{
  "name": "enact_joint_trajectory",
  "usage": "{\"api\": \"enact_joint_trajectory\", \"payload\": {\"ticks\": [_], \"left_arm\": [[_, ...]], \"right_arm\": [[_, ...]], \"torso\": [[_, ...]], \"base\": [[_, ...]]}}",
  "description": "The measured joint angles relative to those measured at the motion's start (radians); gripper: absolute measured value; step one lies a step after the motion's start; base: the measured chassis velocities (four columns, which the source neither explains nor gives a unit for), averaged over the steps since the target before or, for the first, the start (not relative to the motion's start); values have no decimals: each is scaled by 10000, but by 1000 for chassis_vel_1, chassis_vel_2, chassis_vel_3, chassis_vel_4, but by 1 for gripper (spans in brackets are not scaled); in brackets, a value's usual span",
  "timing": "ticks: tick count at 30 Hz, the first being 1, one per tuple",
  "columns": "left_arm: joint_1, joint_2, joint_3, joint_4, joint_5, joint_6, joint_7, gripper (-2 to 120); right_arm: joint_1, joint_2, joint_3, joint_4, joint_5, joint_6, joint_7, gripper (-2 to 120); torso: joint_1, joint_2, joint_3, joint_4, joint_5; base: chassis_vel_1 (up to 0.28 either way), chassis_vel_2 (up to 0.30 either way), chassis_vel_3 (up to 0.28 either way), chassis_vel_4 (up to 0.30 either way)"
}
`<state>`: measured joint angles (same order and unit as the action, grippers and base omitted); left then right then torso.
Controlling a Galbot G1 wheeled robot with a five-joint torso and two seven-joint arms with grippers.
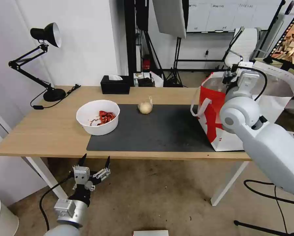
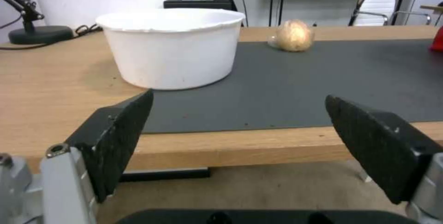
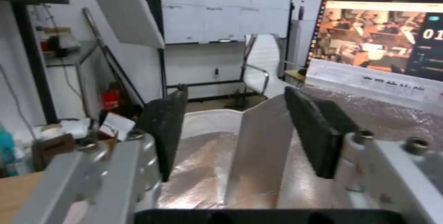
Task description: Pick up the trash from the table and place it into the takeout bag.
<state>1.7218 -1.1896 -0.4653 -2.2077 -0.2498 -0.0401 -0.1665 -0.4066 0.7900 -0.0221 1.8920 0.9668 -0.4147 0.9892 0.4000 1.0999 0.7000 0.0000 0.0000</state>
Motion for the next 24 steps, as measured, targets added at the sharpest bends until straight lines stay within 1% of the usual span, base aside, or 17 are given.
{"api": "enact_joint_trajectory", "payload": {"ticks": [1, 2, 3, 5, 6, 7, 10, 11, 14, 15, 16, 18, 19, 20, 21, 22, 24], "left_arm": [[25, -19, 2, -133, 15, 0, 4, 100], [26, -23, -31, -232, 4, -1, 6, 100], [26, -23, -31, -232, 4, -1, 6, 100], [22, -46, -117, -329, -11, -49, 6, 100], [35, -71, -155, -372, -12, -93, 28, 100], [35, -71, -155, -372, -12, -93, 28, 100], [218, -145, -272, -510, 26, -186, 128, 100], [218, -145, -272, -510, 26, -186, 128, 100], [377, -288, -299, -525, 134, -291, 212, 100], [377, -288, -299, -525, 134, -291, 212, 100], [415, -331, -290, -525, 187, -331, 232, 100], [467, -385, -257, -523, 249, -365, 267, 100], [467, -385, -257, -523, 249, -365, 267, 100], [530, -432, -250, -488, 394, -346, 285, 100], [530, -432, -250, -488, 394, -346, 285, 100], [566, -456, -299, -425, 593, -252, 332, 100], [621, -459, -337, -323, 768, -142, 421, 100]], "right_arm": [[-526, -301, 413, 672, 671, 704, -1663, 77], [-1200, -536, 754, 1249, 877, 1213, -3180, 85], [-1200, -536, 754, 1249, 877, 1213, -3180, 85], [-2330, -849, 1330, 2033, 923, 1691, -4473, 95], [-2890, -986, 1593, 2381, 931, 1888, -4874, 97], [-2890, -986, 1593, 2381, 931, 1888, -4874, 97], [-5402, -1230, 2723, 3384, 680, 2743, -6493, 100], [-5402, -1230, 2723, 3384, 680, 2743, -6493, 100], [-8090, -947, 3595, 3720, -590, 4069, -7895, 100], [-8090, -947, 3595, 3720, -590, 4069, -7895, 100], [-9028, -679, 3947, 3717, -1284, 4563, -8333, 100], [-10337, -200, 4441, 3602, -2375, 5315, -8802, 100], [-10337, -200, 4441, 3602, -2375, 5315, -8802, 100], [-11592, 384, 4742, 3436, -3314, 5908, -8946, 100], [-11592, 384, 4742, 3436, -3314, 5908, -8946, 100], [-12287, 731, 4838, 3288, -3931, 6211, -8925, 100], [-13035, 1199, 4963, 3026, -4897, 6465, -8870, 100]], "torso": [[0, 0, 0, 0, 0], [-1, 0, -1, 2, -2], [-1, 0, -1, 2, -2], [0, 1, 0, 0, 2], [0, 1, -1, 0, -4], [0, 1, -1, 0, -4], [-1, 1, -1, -1, 1], [-1, 1, -1, -1, 1], [-2, 1, -1, -1, 3], [-2, 1, -1, -1, 3], [-2, 2, -2, -1, 1], [-2, 2, -2, -1, -1], [-2, 2, -2, -1, -1], [-2, 2, -2, -4, 2], [-2, 2, -2, -4, 2], [-2, 2, -2, -5, 1], [-3, 2, -2, -2, -1]], "base": [[0, 0, 0, 0], [0, 0, 0, 0], [0, 0, 0, 0], [0, 0, 0, 0], [0, 0, 0, 0], [0, 0, 0, 0], [0, 0, 0, 0], [0, 0, 0, 0], [0, 0, 0, 0], [0, 0, 0, 0], [0, 0, 0, 0], [0, 0, 0, 0], [0, 0, 0, 0], [0, 0, 0, 0], [0, 0, 0, 0], [0, 0, 0, 0], [0, 0, 0, 0]]}}
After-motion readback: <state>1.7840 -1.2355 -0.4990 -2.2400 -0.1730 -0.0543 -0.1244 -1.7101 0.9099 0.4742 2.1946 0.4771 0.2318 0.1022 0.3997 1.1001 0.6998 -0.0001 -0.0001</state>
